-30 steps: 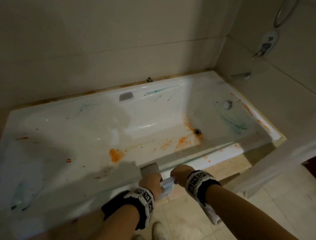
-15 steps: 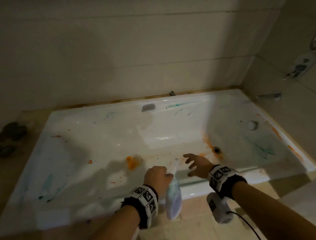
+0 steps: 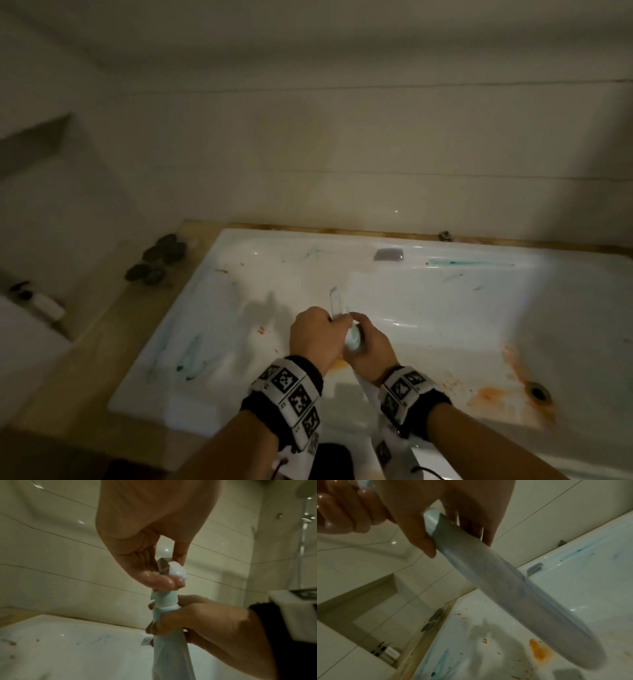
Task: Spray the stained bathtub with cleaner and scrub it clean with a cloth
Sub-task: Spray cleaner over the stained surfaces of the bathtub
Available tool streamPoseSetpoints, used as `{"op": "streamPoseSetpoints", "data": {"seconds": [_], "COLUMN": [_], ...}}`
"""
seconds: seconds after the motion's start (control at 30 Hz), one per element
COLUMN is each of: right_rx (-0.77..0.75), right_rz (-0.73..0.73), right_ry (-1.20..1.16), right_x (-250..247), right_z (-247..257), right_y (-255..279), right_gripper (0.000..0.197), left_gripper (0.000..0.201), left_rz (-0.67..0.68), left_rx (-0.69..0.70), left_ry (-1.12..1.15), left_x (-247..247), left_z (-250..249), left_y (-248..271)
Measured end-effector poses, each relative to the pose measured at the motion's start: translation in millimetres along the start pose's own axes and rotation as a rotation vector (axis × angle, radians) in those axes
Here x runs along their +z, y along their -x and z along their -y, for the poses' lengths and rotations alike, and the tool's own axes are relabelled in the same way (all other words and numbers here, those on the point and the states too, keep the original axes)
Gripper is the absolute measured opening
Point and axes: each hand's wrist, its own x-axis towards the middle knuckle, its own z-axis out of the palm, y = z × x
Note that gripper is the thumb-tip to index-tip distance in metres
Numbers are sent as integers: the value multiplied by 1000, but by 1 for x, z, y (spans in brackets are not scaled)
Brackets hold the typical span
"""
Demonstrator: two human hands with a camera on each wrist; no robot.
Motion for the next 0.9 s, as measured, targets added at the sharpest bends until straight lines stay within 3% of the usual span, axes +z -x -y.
{"op": "streamPoseSetpoints", "data": {"seconds": [0.1,0.27,0.5,0.6,0.73,0.83,0.9], "right_rx": [-66,-145,-206,-135,8,125,183], "right_rz": [55,92,186,129,-67,-128,-98], "right_ry": [26,-40,60,54,-30,-102,-106], "right_x": [25,74,142,179,208,206,207], "right_z": [21,44,87,104,116,120,125], "right_y": [-27,-69,-143,-171,-203,-230,-251], "right_gripper": [55,84,68,57,46,46,49], "left_gripper": [34,39,38,38,45,40,40], "left_rz": [-28,-78,-38,-2,183,139,94], "left_rx": [-39,-55,-49,-53,-86,-116,-138], "left_ry": [56,32,18,18,123,95,-78], "left_x": [-30,-81,-171,-199,-229,-261,-275], "left_z": [10,39,83,93,98,127,162], "left_y": [-17,-63,-136,-167,-212,-256,-282]}}
